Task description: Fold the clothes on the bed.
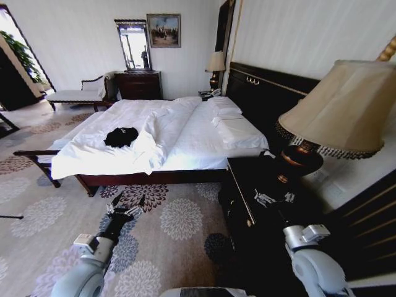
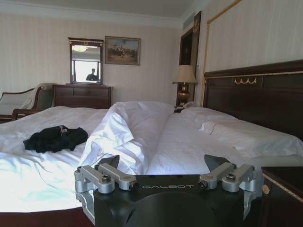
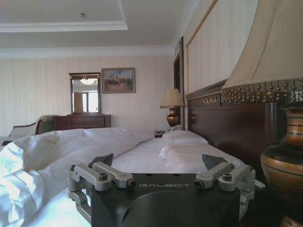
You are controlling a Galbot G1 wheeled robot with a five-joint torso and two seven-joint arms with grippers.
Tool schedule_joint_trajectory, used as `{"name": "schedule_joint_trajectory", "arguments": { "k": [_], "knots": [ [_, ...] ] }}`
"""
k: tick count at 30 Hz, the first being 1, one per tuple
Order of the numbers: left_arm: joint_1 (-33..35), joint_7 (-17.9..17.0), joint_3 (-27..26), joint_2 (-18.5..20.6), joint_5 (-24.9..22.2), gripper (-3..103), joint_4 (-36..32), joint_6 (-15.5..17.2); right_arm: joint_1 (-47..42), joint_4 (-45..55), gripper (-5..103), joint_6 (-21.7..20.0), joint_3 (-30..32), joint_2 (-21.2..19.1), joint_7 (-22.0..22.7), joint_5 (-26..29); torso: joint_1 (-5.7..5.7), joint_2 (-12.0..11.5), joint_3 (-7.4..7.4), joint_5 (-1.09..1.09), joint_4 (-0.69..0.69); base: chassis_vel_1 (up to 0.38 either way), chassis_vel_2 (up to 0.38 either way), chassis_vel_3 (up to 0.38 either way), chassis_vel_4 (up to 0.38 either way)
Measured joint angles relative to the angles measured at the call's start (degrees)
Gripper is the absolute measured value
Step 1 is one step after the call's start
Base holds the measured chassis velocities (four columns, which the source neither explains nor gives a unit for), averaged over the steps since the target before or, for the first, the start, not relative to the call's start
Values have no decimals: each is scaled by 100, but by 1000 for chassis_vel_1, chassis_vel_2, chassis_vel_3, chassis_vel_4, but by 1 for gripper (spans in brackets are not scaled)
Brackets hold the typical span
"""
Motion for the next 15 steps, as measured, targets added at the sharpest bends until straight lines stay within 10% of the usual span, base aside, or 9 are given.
{"name": "schedule_joint_trajectory", "arguments": {
  "k": [15],
  "knots": [
    [-106, 8, 111, -79, 68, 100, 2, -5, -622, 299, 100, 230, 51, 453, -149, -663, 0, 0, 0, 1, -1, 0, 0, 0, 0]
  ]
}}
